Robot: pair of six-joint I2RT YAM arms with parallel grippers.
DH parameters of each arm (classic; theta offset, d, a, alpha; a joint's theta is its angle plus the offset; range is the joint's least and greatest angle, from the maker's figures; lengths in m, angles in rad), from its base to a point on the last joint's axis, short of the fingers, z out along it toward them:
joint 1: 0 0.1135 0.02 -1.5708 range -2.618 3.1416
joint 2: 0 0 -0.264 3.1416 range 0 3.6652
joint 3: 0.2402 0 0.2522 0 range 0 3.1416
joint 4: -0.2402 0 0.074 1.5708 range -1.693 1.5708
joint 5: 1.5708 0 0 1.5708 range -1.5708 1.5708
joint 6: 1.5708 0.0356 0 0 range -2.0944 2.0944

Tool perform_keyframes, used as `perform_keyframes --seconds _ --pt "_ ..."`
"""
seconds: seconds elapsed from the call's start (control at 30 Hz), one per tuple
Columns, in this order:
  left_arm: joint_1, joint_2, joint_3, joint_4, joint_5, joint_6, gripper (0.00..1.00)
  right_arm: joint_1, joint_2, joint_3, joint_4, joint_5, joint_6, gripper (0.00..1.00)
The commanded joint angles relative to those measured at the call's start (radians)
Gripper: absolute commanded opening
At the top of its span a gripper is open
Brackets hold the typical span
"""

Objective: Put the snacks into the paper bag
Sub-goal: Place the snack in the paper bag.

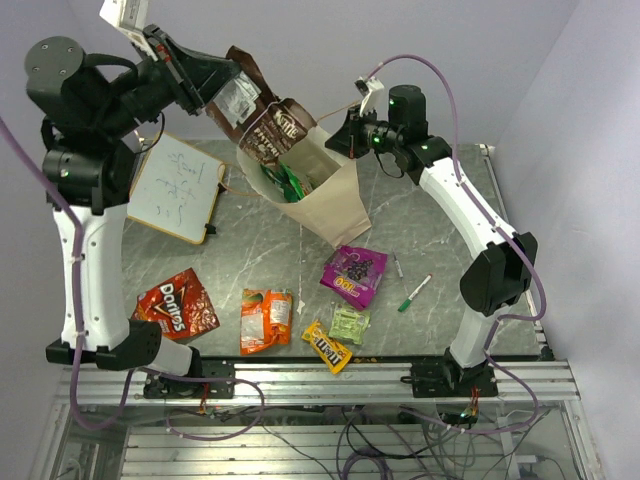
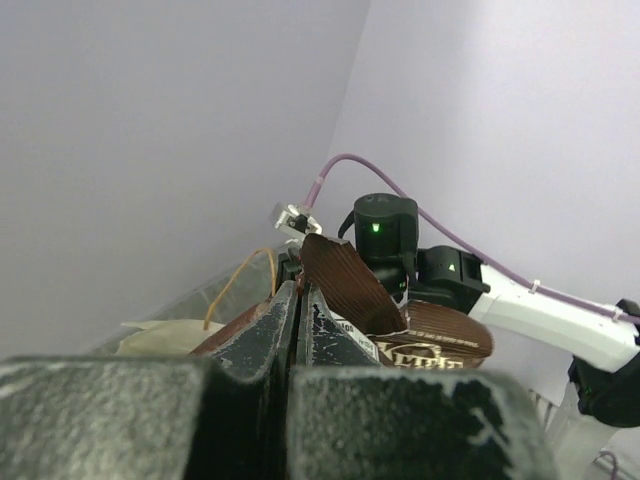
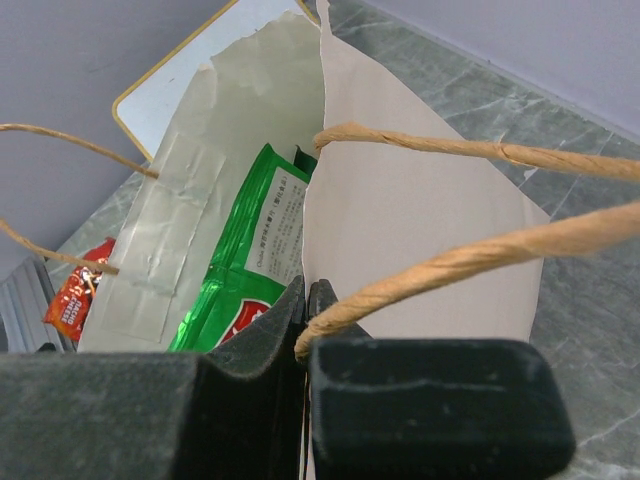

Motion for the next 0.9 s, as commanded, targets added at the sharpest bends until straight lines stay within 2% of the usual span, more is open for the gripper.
perform_keyframes --seconds 0.0,0.13,0.53,0.87 --pt "0.007 0.01 -0.074 0.271 -0.002 -0.165 0.07 0.011 0.002 0.044 0.031 -0.022 -0.007 0.0" --pt "-0.009 0.035 -0.12 0.341 -0.015 -0.2 0.07 0.011 0.001 0.042 0.034 -0.041 -0.005 0.0" --pt "-0.146 0.061 -0.284 0.425 -0.1 -0.138 0.07 0.011 -0.011 0.029 0.04 -0.049 0.002 0.0" --pt "-0.192 0.079 -0.452 0.608 -0.079 -0.233 0.07 0.009 -0.02 0.012 0.059 -0.072 0.024 0.0"
